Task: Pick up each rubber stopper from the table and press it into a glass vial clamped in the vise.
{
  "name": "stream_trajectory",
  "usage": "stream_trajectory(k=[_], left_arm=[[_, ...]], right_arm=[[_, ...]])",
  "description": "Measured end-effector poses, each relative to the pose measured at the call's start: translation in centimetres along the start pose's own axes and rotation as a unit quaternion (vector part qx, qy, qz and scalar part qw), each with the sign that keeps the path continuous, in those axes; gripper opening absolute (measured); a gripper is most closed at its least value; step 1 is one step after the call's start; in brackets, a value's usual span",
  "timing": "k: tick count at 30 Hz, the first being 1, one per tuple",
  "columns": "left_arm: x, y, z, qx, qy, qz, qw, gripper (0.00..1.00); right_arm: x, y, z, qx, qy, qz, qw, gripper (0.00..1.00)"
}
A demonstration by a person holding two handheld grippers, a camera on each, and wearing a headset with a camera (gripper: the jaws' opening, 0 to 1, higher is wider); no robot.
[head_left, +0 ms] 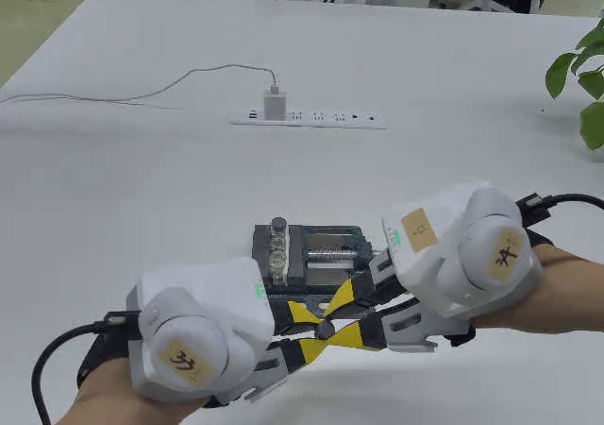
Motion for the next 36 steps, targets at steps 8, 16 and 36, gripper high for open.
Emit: stream_trajectory(k=[8, 16, 36], left_arm=[[0.1, 0.0, 0.0, -0.004, -0.002, -0.002, 1.0, 0.05], [0.3, -0.1, 0.0, -0.008, -0.012, 0.0, 0.9999, 0.05], [0.7, -0.3, -1.0, -0.036, -0.028, 0.0, 0.999, 0.33]], right_arm=[[0.0, 0.2, 0.0, -0.005, -0.003, -0.004, 1.0, 0.06], [-0.1, 0.2, 0.0, -0.007, -0.002, -0.002, 1.0, 0.06], [0.2, 0.4, 0.2, -0.005, -0.001, -0.01, 0.9999, 0.06]])
Point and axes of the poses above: the centre of the closed fingertips' face, and the gripper's own axes: y roughly forward along the fingers, z roughly to its right, x roughly out of its underside, the point moved 3 cm from there along -y, roughly backward along the fingers, and after that the axes turned 11 degrees about -x, right-handed, at the moved point
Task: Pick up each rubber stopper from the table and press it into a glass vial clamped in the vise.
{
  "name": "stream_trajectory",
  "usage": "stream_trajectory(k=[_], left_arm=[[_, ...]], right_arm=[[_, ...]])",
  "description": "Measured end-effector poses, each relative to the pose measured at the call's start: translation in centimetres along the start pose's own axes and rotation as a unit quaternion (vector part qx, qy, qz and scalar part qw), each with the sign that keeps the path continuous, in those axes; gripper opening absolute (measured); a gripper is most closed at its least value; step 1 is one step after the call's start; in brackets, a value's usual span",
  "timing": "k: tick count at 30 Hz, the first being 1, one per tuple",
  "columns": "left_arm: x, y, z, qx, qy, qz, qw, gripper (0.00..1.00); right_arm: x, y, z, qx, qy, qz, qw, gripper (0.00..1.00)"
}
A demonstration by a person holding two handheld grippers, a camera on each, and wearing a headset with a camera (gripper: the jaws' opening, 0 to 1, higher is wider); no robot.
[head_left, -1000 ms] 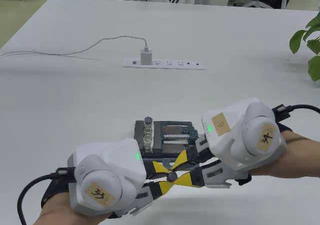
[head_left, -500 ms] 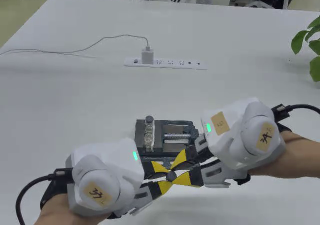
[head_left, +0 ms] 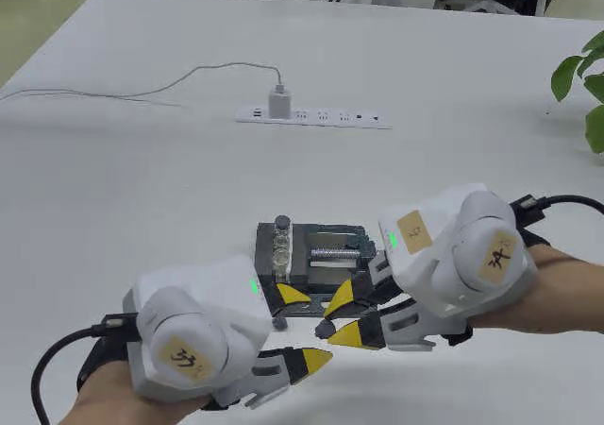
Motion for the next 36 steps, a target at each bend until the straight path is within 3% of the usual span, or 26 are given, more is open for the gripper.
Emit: stream_trajectory(k=[8, 18, 21, 26, 36], left_arm=[[1.6, -0.7, -1.9, -0.05, -0.035, -0.006, 0.9981, 0.59], [3.8, -2.0, -3.2, -0.075, -0.064, -0.025, 0.9948, 0.81], [4.1, -2.5, -3.8, -0.092, -0.071, -0.027, 0.9929, 0.84], [4.7, -3.1, -4.5, -0.104, -0.087, -0.032, 0.9902, 0.99], [5.4, -3.7, -4.7, -0.111, -0.118, -0.036, 0.9861, 0.99]], right_arm=[[0.0, 0.2, 0.1, -0.003, -0.001, -0.001, 1.0, 0.06], [0.5, 0.3, 0.4, -0.003, -0.002, -0.007, 1.0, 0.06], [0.6, 0.3, 0.6, -0.003, -0.002, -0.009, 1.0, 0.06], [0.9, 0.3, 0.9, -0.002, 0.0, -0.013, 0.9999, 0.06], [1.3, 0.1, 1.4, -0.009, -0.005, -0.029, 0.9995, 0.06]])
Point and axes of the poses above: the centre of the closed fingertips' face, and the gripper's own axes: y roughly forward along the fingers, z roughly to its right, x roughly out of its underside, the point moved 3 cm from there along -y, roughly backward along the fingers, and after that the axes turned 11 degrees about -x, right-handed, at the moved point
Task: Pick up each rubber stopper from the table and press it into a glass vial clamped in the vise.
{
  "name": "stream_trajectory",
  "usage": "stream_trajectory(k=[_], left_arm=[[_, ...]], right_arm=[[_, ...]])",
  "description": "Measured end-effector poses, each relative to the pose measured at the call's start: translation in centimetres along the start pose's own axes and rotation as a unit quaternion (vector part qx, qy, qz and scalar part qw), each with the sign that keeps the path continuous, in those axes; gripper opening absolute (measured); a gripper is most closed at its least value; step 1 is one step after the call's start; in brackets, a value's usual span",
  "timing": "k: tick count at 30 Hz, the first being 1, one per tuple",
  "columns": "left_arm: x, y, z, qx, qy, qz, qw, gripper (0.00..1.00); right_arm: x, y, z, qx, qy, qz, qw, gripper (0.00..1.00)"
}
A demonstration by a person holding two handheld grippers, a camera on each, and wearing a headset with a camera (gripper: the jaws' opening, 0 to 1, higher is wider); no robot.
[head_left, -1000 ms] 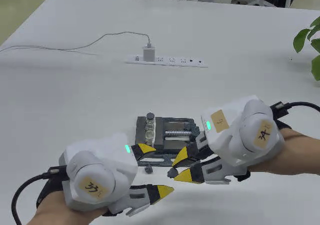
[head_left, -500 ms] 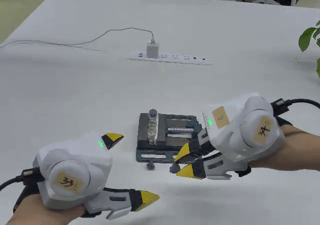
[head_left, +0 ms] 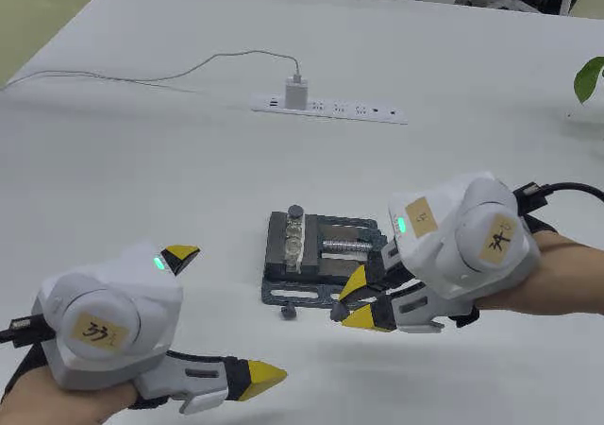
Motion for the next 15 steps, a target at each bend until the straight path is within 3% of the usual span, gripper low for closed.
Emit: stream_trajectory(k=[8, 15], left_arm=[[0.1, -0.2, -0.1, -0.004, -0.016, 0.004, 0.9999, 0.98], [0.0, -0.3, -0.1, -0.003, -0.024, 0.008, 0.9997, 0.97]], right_arm=[[-0.3, -0.7, 1.7, -0.011, -0.009, -0.019, 0.9997, 0.06], [-1.0, -1.4, 4.1, -0.015, -0.025, -0.043, 0.9986, 0.06]])
Point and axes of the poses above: the centre of the closed fingertips' face, and the gripper's own axes: y roughly forward along the fingers, z roughly to its right, x roughly out of its underside, the point moved 3 cm from there along -y, roughly backward along the fingers, and after that the axes turned 11 degrees about -x, right-handed, at the moved point
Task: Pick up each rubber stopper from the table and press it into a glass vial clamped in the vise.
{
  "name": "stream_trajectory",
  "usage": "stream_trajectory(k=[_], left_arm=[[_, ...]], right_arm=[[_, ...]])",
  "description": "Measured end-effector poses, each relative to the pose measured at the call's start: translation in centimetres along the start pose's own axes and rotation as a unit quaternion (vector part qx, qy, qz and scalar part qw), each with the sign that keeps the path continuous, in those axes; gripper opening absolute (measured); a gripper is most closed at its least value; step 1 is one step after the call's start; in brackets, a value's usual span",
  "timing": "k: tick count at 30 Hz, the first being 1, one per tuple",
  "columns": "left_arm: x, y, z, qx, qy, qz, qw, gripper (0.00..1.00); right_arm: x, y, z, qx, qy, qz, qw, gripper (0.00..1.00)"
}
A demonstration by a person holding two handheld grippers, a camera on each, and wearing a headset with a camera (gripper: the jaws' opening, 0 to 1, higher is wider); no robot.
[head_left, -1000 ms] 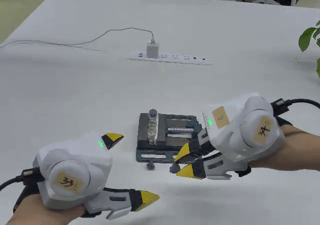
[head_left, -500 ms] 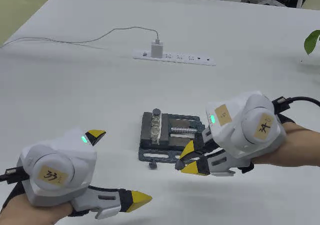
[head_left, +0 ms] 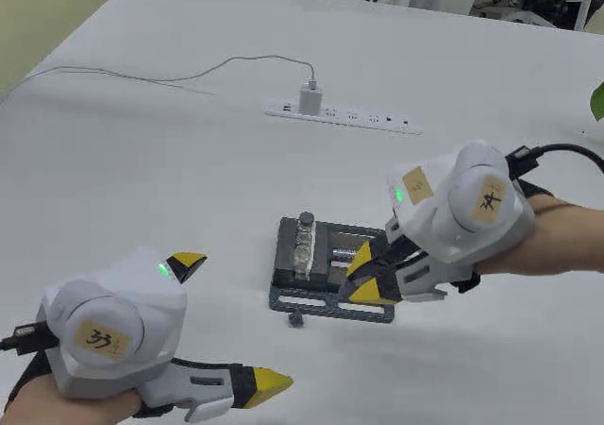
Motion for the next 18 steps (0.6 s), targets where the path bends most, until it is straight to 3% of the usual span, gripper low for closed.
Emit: stream_trajectory(k=[8, 18], left_arm=[[-0.3, 0.1, 0.1, 0.003, -0.006, 0.005, 1.0, 0.96], [-0.2, 0.2, 0.1, 0.005, -0.01, 0.004, 0.9999, 0.94]], right_arm=[[-0.6, -0.8, 2.6, -0.018, -0.022, -0.035, 0.999, 0.06], [-1.4, -0.7, 5.2, -0.038, -0.057, -0.083, 0.9942, 0.06]])
Point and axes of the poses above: the centre of the closed fingertips' face, and the gripper's own axes: y roughly forward along the fingers, z roughly to its right, x roughly out of its underside, the point moved 3 cm from there along -y, roughly backward along the fingers, and after that the axes turned 11 degrees about -x, right-handed, at the moved point
